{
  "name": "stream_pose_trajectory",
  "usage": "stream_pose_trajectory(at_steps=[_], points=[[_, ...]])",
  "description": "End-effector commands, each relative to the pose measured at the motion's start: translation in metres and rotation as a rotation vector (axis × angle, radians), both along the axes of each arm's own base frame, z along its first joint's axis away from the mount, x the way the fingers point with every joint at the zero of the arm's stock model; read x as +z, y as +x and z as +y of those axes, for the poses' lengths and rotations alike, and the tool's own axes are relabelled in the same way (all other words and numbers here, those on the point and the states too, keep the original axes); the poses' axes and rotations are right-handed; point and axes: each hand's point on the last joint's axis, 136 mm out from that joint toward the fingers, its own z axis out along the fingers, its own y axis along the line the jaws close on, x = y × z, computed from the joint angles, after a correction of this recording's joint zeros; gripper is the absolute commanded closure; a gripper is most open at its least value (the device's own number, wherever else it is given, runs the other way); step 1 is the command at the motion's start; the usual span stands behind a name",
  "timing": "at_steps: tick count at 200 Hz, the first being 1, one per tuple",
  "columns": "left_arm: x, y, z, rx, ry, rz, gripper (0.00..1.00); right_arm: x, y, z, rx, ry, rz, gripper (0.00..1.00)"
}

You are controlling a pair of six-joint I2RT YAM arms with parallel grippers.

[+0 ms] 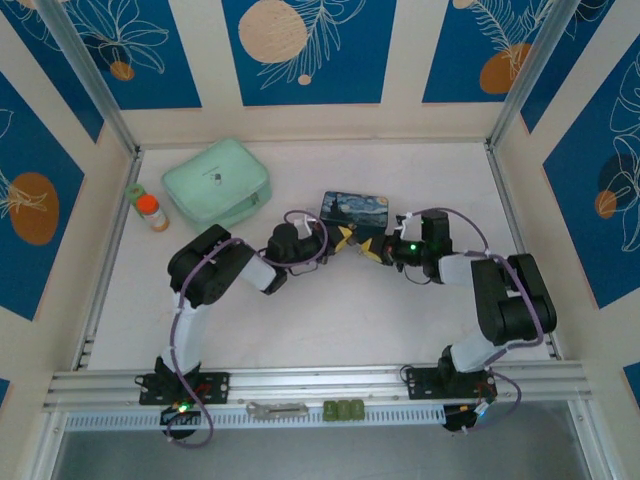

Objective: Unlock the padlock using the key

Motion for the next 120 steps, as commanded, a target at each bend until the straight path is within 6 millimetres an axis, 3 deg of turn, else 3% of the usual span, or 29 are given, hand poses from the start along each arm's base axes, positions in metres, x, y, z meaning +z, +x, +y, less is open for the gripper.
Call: stream_pose_trajectory(at_steps=[1, 48, 120], points=[[0.062, -0.042, -0.026, -0.155, -0.138, -0.155, 1.0, 0.0, 0.015, 0.001, -0.155, -0.1, -0.057, 1.0], [0.07, -0.043, -0.028, -0.153, -0.149, -0.168, 1.0, 0.01, 0.021, -0.001, -0.231, -0.125, -0.126, 1.0], [0.073, -0.051, -0.035, -0.164, -0.157, -0.172, 1.0, 0.008, 0.019, 0.027, -0.177, -0.053, -0.104, 1.0]])
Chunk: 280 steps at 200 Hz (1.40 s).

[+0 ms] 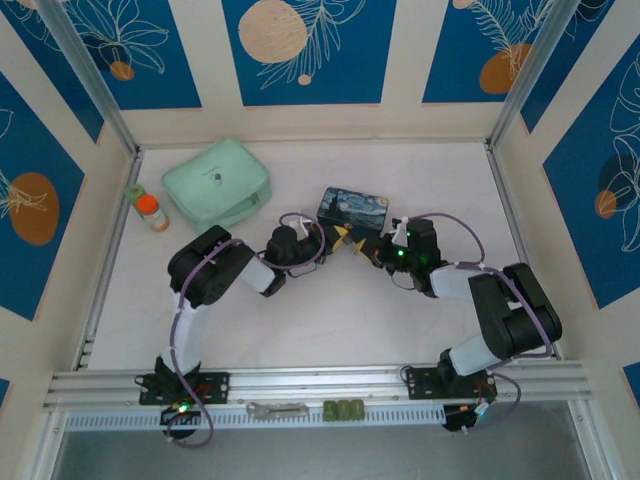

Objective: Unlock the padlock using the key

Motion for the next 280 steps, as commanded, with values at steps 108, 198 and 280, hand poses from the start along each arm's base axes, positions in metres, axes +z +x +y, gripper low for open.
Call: stream_pose_trajectory(at_steps=[108, 198, 280], points=[[0.09, -0.086, -0.065, -0.395, -0.196, -0.186, 1.0, 0.029, 0.028, 0.038, 0.156, 0.037, -0.151, 1.0], [0.094, -0.11, -0.068, -0.513, -0.201, -0.182, 1.0, 0.029, 0.047, 0.0, 0.138, 0.016, -0.171, 1.0], [0.087, -0.118, -0.071, -0.577, -0.185, -0.167, 1.0, 0.037, 0.051, -0.003, 0.158, 0.008, -0.181, 1.0]])
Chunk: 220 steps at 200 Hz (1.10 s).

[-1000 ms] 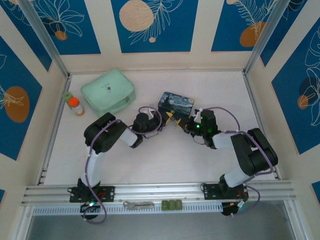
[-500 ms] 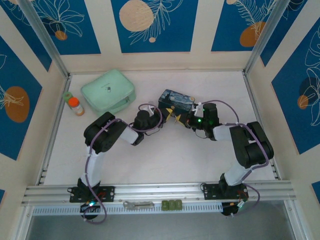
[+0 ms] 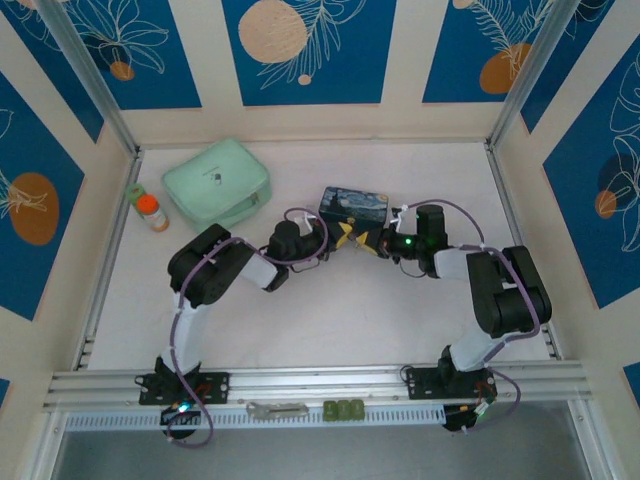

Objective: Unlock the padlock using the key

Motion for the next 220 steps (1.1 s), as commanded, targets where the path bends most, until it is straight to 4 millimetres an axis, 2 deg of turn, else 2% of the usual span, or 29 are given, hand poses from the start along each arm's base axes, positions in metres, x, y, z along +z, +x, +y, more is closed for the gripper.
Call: stream_pose_trajectory(at_steps=[1, 42, 72, 85, 121, 145, 188, 220], points=[[0.075, -0.114, -0.056, -0.5, -0.163, -0.184, 1.0, 0.024, 0.037, 0.002, -0.057, -0.041, -0.144, 1.0], [0.072, -0.117, -0.056, -0.506, -0.138, -0.186, 1.0, 0.033, 0.053, -0.003, -0.114, -0.022, -0.144, 1.0], [0.075, -0.114, -0.057, -0.492, -0.152, -0.198, 1.0, 0.032, 0.051, 0.0, -0.104, -0.004, -0.117, 1.0], [0.083, -0.112, -0.056, -0.491, -0.178, -0.239, 1.0, 0.029, 0.046, -0.002, -0.104, 0.032, -0.051, 1.0], [0.087, -0.109, -0.052, -0.502, -0.165, -0.335, 1.0, 0.016, 0.022, -0.002, -0.12, 0.118, 0.216, 1.0], [0.096, -0.111, -0.047, -0.515, -0.163, -0.394, 1.0, 0.021, 0.013, -0.003, -0.104, 0.223, 0.333, 1.0], [0.112, -0.124, -0.047, -0.594, -0.162, -0.62, 1.0, 0.032, 0.007, -0.007, -0.151, 0.408, 0.488, 1.0], [0.124, -0.126, -0.047, -0.59, -0.168, -0.707, 1.0, 0.037, 0.016, -0.003, -0.196, 0.552, 0.582, 1.0]])
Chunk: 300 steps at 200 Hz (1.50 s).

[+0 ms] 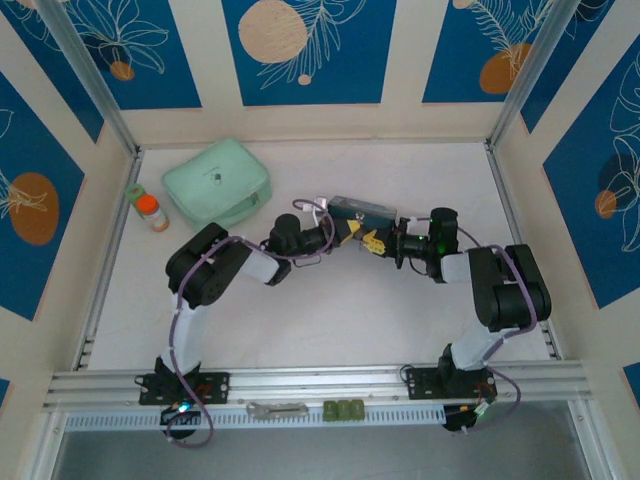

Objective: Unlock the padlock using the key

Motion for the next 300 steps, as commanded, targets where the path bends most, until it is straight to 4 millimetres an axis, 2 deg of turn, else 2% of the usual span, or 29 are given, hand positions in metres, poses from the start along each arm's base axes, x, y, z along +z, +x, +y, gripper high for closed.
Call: stream_pose_trajectory(at_steps=[1, 30, 56, 87, 104, 128, 153, 178, 201, 217, 227, 243, 300], points=[[0.092, -0.117, -0.033, -0.476, -0.163, -0.406, 1.0, 0.014, 0.028, 0.008, -0.123, 0.117, 0.084, 1.0], [0.094, -0.118, -0.03, -0.467, -0.161, -0.447, 1.0, 0.003, 0.041, 0.021, -0.157, 0.218, 0.184, 1.0], [0.09, -0.119, -0.028, -0.448, -0.151, -0.451, 1.0, -0.014, 0.044, 0.029, -0.177, 0.217, 0.247, 1.0], [0.088, -0.118, -0.025, -0.427, -0.144, -0.45, 1.0, -0.014, 0.054, 0.021, -0.224, 0.217, 0.229, 1.0], [0.08, -0.108, -0.022, -0.392, -0.132, -0.41, 1.0, -0.011, 0.054, 0.018, -0.193, 0.172, 0.176, 1.0], [0.073, -0.09, -0.015, -0.32, -0.12, -0.351, 1.0, -0.017, 0.046, 0.005, -0.197, 0.056, 0.138, 0.79], [0.071, -0.078, -0.012, -0.263, -0.118, -0.318, 1.0, -0.014, 0.038, -0.013, -0.212, -0.084, 0.076, 0.71], [0.069, -0.073, -0.012, -0.233, -0.119, -0.295, 1.0, 0.004, 0.031, -0.023, -0.203, -0.231, -0.006, 0.6], [0.068, -0.067, -0.011, -0.206, -0.118, -0.279, 1.0, 0.012, 0.023, -0.033, -0.208, -0.319, -0.035, 0.52], [0.065, -0.062, -0.01, -0.187, -0.117, -0.264, 1.0, 0.014, 0.018, -0.039, -0.215, -0.339, -0.048, 0.37], [0.063, -0.06, -0.01, -0.174, -0.114, -0.256, 1.0, 0.013, 0.015, -0.042, -0.216, -0.351, -0.06, 0.32], [0.059, -0.055, -0.01, -0.159, -0.114, -0.233, 1.0, 0.014, 0.008, -0.047, -0.22, -0.401, -0.088, 0.3], [0.035, -0.045, -0.009, -0.109, -0.083, -0.169, 1.0, 0.036, -0.007, -0.06, -0.185, -0.651, -0.241, 0.3]])
